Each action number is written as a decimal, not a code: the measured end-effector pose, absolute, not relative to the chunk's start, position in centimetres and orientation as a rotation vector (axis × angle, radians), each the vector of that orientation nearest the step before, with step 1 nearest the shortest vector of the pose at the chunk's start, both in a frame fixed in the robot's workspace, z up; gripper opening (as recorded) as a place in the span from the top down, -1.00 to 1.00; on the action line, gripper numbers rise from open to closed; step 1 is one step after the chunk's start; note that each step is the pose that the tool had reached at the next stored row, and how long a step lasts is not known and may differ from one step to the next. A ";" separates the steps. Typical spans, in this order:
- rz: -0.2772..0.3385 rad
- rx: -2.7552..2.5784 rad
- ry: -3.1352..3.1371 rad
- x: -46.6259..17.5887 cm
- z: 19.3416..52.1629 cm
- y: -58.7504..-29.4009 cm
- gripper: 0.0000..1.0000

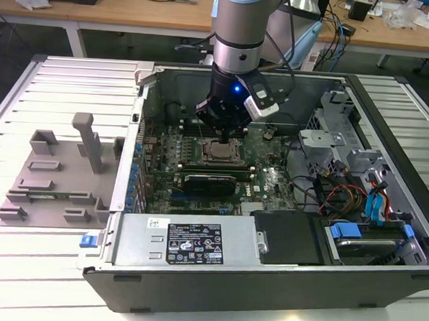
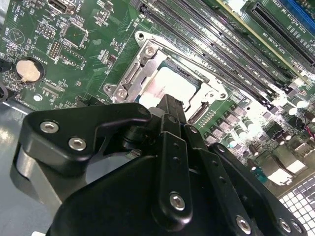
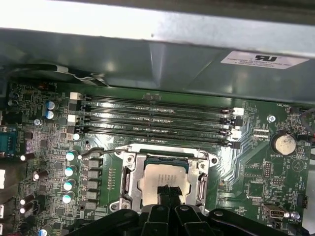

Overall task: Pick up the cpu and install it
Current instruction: 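Install the first cpu locking lever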

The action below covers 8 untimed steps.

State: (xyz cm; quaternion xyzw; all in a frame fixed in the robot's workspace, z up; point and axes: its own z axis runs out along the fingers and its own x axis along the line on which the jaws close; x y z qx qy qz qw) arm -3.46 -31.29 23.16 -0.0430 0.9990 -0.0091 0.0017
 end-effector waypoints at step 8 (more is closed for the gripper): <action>-0.029 -0.135 3.135 -4.2 23.2 -31.3 0.79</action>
